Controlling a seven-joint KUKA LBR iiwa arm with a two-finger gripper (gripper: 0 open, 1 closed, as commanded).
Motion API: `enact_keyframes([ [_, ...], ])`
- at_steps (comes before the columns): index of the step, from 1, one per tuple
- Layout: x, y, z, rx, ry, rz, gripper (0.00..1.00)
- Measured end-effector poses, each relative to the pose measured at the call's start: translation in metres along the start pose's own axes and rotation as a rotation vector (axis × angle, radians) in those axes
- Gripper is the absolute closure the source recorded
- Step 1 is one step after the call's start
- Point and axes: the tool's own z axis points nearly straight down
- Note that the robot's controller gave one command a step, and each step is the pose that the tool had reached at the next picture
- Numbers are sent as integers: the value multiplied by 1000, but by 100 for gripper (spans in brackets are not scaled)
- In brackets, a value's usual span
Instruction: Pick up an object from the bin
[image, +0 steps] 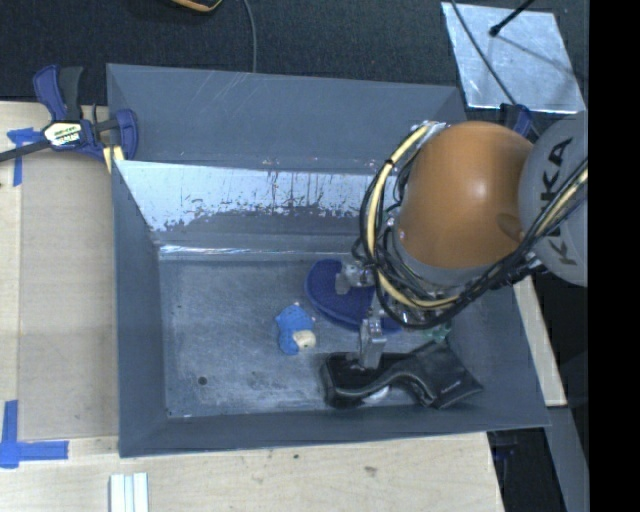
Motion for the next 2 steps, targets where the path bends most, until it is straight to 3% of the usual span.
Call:
enact_keyframes([
  [1, -17, 29, 70, -1, -1, -24, 0],
  [2, -38, 41, 143, 0, -1, -102, 0],
])
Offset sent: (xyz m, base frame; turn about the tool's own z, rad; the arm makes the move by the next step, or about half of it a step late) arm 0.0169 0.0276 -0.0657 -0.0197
